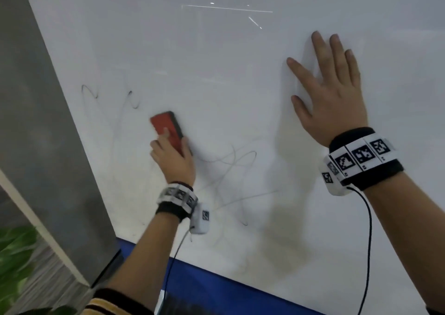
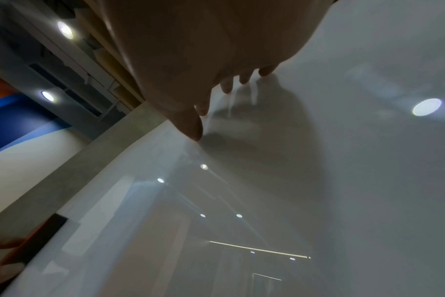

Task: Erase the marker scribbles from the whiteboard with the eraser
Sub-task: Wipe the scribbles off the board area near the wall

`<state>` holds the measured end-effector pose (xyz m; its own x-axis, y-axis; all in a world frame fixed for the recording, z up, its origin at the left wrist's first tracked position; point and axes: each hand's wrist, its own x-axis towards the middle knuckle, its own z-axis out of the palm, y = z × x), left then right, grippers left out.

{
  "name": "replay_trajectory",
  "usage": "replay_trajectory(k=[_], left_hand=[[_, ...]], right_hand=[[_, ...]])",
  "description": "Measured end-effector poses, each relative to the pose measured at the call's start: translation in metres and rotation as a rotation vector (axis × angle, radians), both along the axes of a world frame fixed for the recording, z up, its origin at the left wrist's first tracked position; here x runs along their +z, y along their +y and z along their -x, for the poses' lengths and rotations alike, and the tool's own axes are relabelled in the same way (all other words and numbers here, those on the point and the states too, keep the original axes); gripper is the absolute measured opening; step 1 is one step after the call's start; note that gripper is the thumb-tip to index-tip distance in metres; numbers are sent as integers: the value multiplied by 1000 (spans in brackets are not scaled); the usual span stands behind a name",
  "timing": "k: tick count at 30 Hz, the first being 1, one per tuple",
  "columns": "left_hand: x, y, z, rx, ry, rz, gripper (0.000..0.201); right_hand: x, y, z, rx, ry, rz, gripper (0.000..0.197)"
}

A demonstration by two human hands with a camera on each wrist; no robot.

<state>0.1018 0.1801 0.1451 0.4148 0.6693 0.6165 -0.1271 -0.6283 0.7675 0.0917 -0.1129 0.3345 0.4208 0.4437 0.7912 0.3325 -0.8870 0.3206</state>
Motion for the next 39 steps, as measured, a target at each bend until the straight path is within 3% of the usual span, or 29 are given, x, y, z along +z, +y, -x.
replay_trajectory(k=[5, 8, 12, 14, 16, 19, 22, 24, 26, 29, 31, 36, 39], left_hand=[[-53, -88, 38, -315, 33, -647, 32], [-36, -65, 30, -287, -19, -624, 35], [11, -18, 9, -80, -24, -260, 42], [19, -24, 4, -29, -42, -181, 43], [7, -51, 8, -84, -62, -337, 40], [-34, -96, 25, -239, -61, -758, 49], [-36, -84, 20, -310, -76, -945, 59], [-10, -59, 14, -247, -88, -809, 51], [18, -28, 6, -127, -118, -483, 41], [28, -3, -5, -28, -143, -51, 45], [7, -17, -4, -14, -114, 14, 48], [-101, -98, 33, -119, 64, -1, 52], [-118, -110, 41, -216, 104, -35, 41]], right_hand=[[-11, 0, 0, 22, -10, -20, 60], [-10, -8, -2, 49, -9, -12, 60], [-13, -15, -1, 41, 1, -1, 59], [-15, -14, 0, 26, 10, 0, 59], [-17, -12, 1, 10, 17, -2, 60], [-17, -12, 0, 22, 12, -2, 59], [-16, -15, -3, 36, 3, 17, 59], [-16, -18, -5, 48, 2, 25, 59], [-17, -18, -6, 54, -9, 18, 58], [-20, -15, -5, 66, -26, -14, 57], [-22, -13, -4, 76, -33, -31, 57], [-25, -10, -5, 78, -28, -41, 58], [-26, -9, -7, 76, -36, -53, 58]])
